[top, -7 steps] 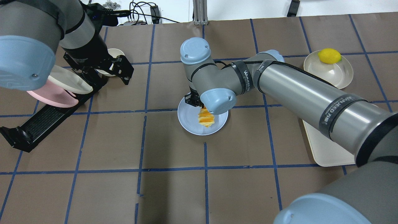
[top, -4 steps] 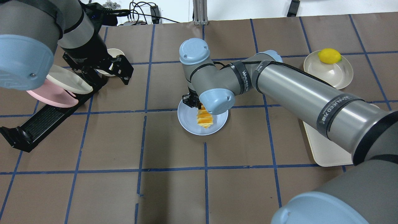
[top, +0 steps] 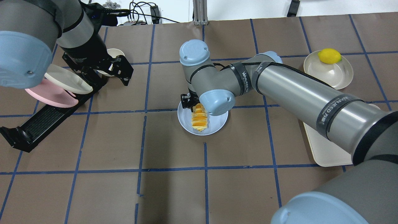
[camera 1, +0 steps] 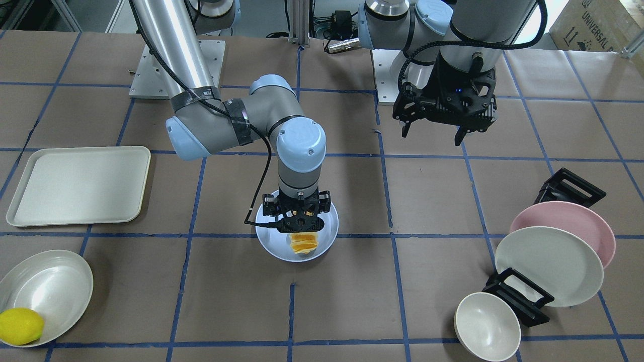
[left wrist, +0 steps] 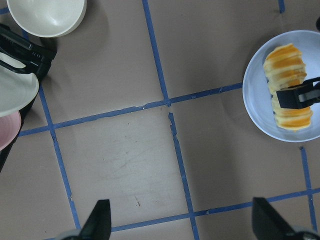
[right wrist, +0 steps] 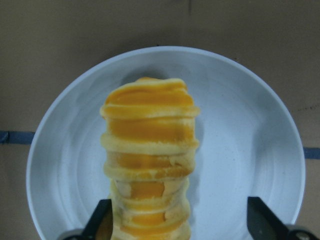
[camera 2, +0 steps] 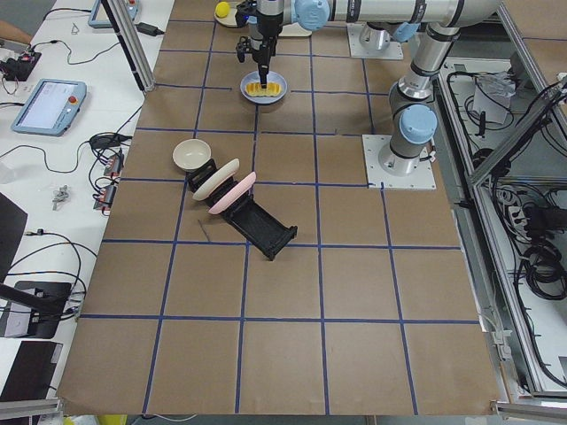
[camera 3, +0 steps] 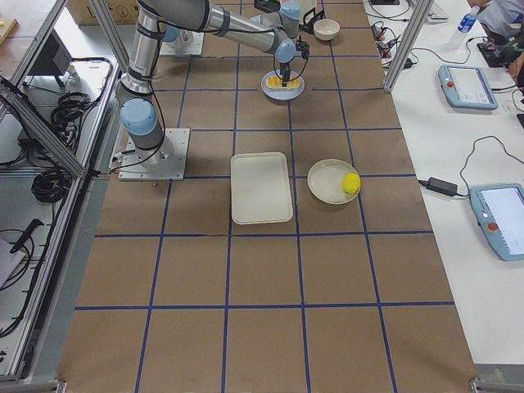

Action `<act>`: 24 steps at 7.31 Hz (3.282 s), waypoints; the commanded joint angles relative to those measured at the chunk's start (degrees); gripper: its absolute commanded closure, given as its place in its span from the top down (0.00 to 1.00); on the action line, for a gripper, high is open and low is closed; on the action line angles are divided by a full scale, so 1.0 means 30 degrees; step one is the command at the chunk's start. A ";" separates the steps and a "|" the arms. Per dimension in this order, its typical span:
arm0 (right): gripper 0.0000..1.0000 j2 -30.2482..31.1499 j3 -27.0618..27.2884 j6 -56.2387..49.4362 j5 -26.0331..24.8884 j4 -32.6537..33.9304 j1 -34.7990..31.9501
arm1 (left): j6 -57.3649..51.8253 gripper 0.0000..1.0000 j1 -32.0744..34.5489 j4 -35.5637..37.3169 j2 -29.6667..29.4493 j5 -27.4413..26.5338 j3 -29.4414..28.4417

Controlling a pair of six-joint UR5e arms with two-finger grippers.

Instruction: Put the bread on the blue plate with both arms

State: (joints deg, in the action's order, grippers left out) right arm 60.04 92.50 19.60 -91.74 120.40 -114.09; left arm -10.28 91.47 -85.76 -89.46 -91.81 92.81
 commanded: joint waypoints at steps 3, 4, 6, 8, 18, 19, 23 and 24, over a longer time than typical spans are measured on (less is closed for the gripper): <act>1.00 0.2449 -0.0626 -0.0203 -0.0239 -0.1337 0.0820 | 0.0059 1.00 -0.0021 -0.0036 -0.0032 0.0077 -0.0379; 1.00 0.2979 -0.0859 -0.0233 -0.0240 -0.1865 0.1229 | 0.0175 1.00 0.0008 -0.0065 0.0026 0.0077 -0.0381; 1.00 0.4384 -0.2027 -0.0349 -0.0298 -0.4579 0.1874 | 0.1337 1.00 -0.0342 -0.0762 0.0200 0.0077 -0.0438; 1.00 0.5672 -0.3549 -0.1720 -0.0884 -0.8151 0.3131 | 0.2284 1.00 -0.0285 -0.1059 0.0144 0.0048 -0.0731; 0.99 1.1355 -0.0767 -0.3925 -0.0825 -1.0067 0.7298 | 0.2198 1.00 -0.0226 -0.2614 0.0261 0.0194 -0.1201; 0.99 1.1914 0.1343 -0.3954 -0.0942 -0.8130 0.7298 | 0.2168 1.00 -0.0226 -0.2614 0.0261 0.0165 -0.1346; 0.97 1.2154 0.1662 -0.4070 0.0422 -0.7730 0.7356 | 0.2284 1.00 -0.0139 -0.2614 0.0290 0.0194 -0.1376; 0.98 1.1980 0.1426 -0.4187 0.1130 -0.7701 0.7357 | 0.2285 1.00 -0.0138 -0.2614 0.0290 0.0194 -0.1493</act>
State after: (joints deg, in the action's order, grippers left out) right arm 96.36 97.70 7.38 -91.15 97.18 -92.08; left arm -3.57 90.97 -93.60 -88.60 -91.29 88.72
